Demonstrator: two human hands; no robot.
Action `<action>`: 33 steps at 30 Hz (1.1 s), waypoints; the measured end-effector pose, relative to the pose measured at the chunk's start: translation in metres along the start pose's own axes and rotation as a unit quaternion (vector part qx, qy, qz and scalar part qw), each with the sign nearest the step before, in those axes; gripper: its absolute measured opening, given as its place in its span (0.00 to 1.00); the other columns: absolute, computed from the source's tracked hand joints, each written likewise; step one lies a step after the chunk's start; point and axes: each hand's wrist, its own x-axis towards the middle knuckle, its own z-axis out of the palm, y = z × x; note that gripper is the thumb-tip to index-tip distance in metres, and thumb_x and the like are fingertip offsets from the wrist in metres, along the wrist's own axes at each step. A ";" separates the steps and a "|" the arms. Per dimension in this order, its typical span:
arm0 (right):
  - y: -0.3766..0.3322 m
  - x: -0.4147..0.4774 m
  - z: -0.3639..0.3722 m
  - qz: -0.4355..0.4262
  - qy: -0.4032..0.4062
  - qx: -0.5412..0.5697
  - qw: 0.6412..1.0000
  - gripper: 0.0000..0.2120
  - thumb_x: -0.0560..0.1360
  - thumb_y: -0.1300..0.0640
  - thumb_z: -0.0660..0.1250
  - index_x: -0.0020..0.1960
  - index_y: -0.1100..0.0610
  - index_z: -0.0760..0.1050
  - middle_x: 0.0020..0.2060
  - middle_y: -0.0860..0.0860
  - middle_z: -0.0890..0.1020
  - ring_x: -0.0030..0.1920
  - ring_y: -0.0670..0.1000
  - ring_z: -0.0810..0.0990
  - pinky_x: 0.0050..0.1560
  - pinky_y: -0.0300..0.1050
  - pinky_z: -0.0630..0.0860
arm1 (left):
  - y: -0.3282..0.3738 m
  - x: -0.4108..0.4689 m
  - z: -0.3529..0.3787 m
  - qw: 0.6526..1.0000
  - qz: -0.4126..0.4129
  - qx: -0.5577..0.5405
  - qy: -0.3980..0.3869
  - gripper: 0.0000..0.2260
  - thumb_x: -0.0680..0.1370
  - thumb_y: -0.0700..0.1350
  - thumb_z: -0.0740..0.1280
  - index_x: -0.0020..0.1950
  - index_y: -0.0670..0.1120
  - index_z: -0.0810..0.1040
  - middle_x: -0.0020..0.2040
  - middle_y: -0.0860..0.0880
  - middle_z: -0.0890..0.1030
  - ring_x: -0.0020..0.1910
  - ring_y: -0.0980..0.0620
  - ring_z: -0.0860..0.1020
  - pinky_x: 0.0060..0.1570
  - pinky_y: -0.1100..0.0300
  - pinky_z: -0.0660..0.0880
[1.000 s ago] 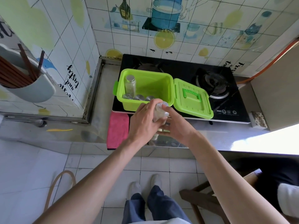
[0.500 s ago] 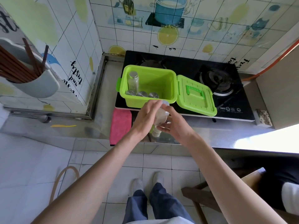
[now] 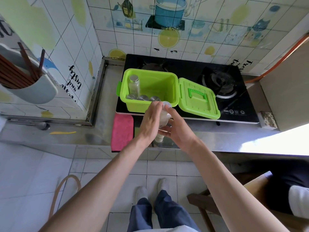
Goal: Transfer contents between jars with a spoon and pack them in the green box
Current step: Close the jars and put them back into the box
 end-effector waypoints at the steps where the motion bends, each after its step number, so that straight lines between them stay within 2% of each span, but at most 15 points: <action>1: 0.000 0.001 0.000 0.000 -0.001 0.004 1.000 0.36 0.72 0.29 0.67 0.70 0.53 0.75 0.62 0.62 0.81 0.59 0.57 0.84 0.59 0.52 0.81 | 0.000 0.000 0.001 1.000 0.002 -0.002 0.000 0.15 0.89 0.50 0.55 0.61 0.45 0.78 0.53 0.48 0.82 0.47 0.65 0.81 0.45 0.70 0.76; 2: -0.001 0.002 0.000 -0.001 -0.004 0.005 1.000 0.38 0.72 0.27 0.65 0.70 0.54 0.76 0.62 0.62 0.81 0.61 0.58 0.83 0.61 0.54 0.81 | 0.000 0.000 0.003 1.000 0.004 -0.005 0.001 0.15 0.88 0.52 0.55 0.61 0.45 0.77 0.52 0.47 0.82 0.47 0.62 0.82 0.46 0.67 0.78; 4: -0.001 0.004 0.002 -0.002 0.001 -0.001 1.000 0.40 0.73 0.25 0.61 0.68 0.55 0.78 0.60 0.60 0.84 0.61 0.58 0.83 0.63 0.55 0.80 | -0.002 0.001 0.007 1.000 0.006 0.004 0.008 0.18 0.85 0.60 0.56 0.62 0.49 0.76 0.55 0.45 0.81 0.54 0.55 0.82 0.50 0.60 0.79; 7: 0.000 0.008 0.005 -0.005 0.039 -0.006 0.999 0.41 0.70 0.24 0.61 0.67 0.55 0.78 0.58 0.58 0.85 0.59 0.57 0.85 0.61 0.56 0.81 | -0.005 0.001 0.012 0.999 0.007 0.034 0.017 0.21 0.80 0.66 0.54 0.59 0.53 0.75 0.58 0.44 0.78 0.61 0.44 0.77 0.56 0.46 0.79; 12: 0.004 0.015 0.006 -0.017 0.070 0.003 0.997 0.41 0.69 0.25 0.64 0.68 0.55 0.76 0.58 0.60 0.84 0.57 0.58 0.85 0.56 0.57 0.82 | -0.006 0.005 0.014 0.999 -0.010 0.028 0.032 0.19 0.81 0.66 0.55 0.56 0.53 0.73 0.56 0.39 0.77 0.60 0.38 0.77 0.54 0.33 0.79; 16: 0.005 0.018 0.008 -0.020 0.070 0.011 0.997 0.39 0.70 0.25 0.64 0.69 0.54 0.75 0.58 0.59 0.85 0.58 0.57 0.85 0.60 0.61 0.81 | -0.005 0.008 0.014 0.999 -0.013 0.009 0.040 0.18 0.81 0.65 0.57 0.54 0.52 0.74 0.54 0.35 0.77 0.57 0.34 0.78 0.50 0.30 0.78; 21: 0.012 0.019 0.008 0.002 0.080 -0.010 0.997 0.44 0.67 0.21 0.62 0.68 0.53 0.76 0.54 0.58 0.86 0.55 0.57 0.87 0.60 0.63 0.81 | -0.018 0.010 0.011 1.000 -0.012 0.003 0.028 0.15 0.82 0.63 0.59 0.47 0.54 0.73 0.46 0.34 0.76 0.52 0.28 0.77 0.52 0.27 0.74; 23: 0.017 0.020 0.006 0.022 0.094 -0.024 0.995 0.47 0.64 0.18 0.62 0.66 0.54 0.78 0.53 0.59 0.86 0.53 0.57 0.87 0.60 0.65 0.80 | -0.021 0.007 0.009 1.000 -0.025 0.000 0.010 0.19 0.81 0.65 0.60 0.49 0.49 0.75 0.47 0.33 0.79 0.52 0.29 0.78 0.53 0.28 0.76; 25: 0.021 0.020 0.002 0.047 0.092 -0.036 0.994 0.49 0.62 0.16 0.62 0.62 0.55 0.81 0.52 0.62 0.85 0.50 0.58 0.85 0.61 0.67 0.79 | -0.022 0.001 0.006 0.999 -0.035 0.007 -0.013 0.26 0.81 0.66 0.59 0.53 0.42 0.74 0.49 0.31 0.79 0.51 0.34 0.81 0.55 0.35 0.78; 27: 0.025 0.020 -0.003 0.065 0.092 -0.029 0.993 0.47 0.62 0.17 0.63 0.60 0.56 0.82 0.54 0.62 0.84 0.51 0.60 0.85 0.60 0.64 0.81 | -0.025 -0.003 0.002 0.997 -0.034 0.034 -0.052 0.27 0.81 0.67 0.58 0.56 0.43 0.75 0.51 0.36 0.80 0.51 0.44 0.82 0.53 0.50 0.80; 28: 0.027 0.019 -0.005 0.074 0.098 -0.021 0.992 0.46 0.64 0.18 0.63 0.60 0.56 0.83 0.56 0.62 0.84 0.52 0.61 0.85 0.59 0.63 0.81 | -0.027 -0.004 0.000 0.995 -0.034 0.052 -0.077 0.24 0.82 0.67 0.58 0.59 0.47 0.76 0.53 0.41 0.82 0.52 0.51 0.82 0.50 0.62 0.79; 29: 0.028 0.018 -0.007 0.082 0.101 -0.017 0.991 0.44 0.65 0.19 0.63 0.59 0.55 0.83 0.56 0.62 0.84 0.51 0.60 0.85 0.59 0.60 0.82 | -0.030 -0.006 -0.003 0.993 -0.035 0.068 -0.095 0.21 0.82 0.65 0.59 0.61 0.50 0.76 0.56 0.46 0.83 0.53 0.55 0.82 0.47 0.69 0.76; 30: 0.030 0.017 -0.008 0.088 0.098 -0.017 0.991 0.42 0.67 0.20 0.63 0.59 0.55 0.84 0.56 0.61 0.84 0.50 0.59 0.85 0.58 0.58 0.83 | -0.032 -0.006 -0.005 0.991 -0.039 0.073 -0.104 0.17 0.83 0.62 0.61 0.63 0.51 0.76 0.56 0.49 0.84 0.53 0.57 0.82 0.47 0.71 0.75; 33: 0.034 0.012 -0.012 0.109 0.057 -0.033 0.992 0.40 0.71 0.21 0.58 0.59 0.53 0.84 0.56 0.59 0.85 0.52 0.60 0.86 0.58 0.57 0.82 | -0.041 -0.008 -0.008 0.992 -0.051 0.058 -0.098 0.14 0.83 0.58 0.65 0.62 0.52 0.79 0.55 0.51 0.85 0.54 0.53 0.83 0.54 0.60 0.77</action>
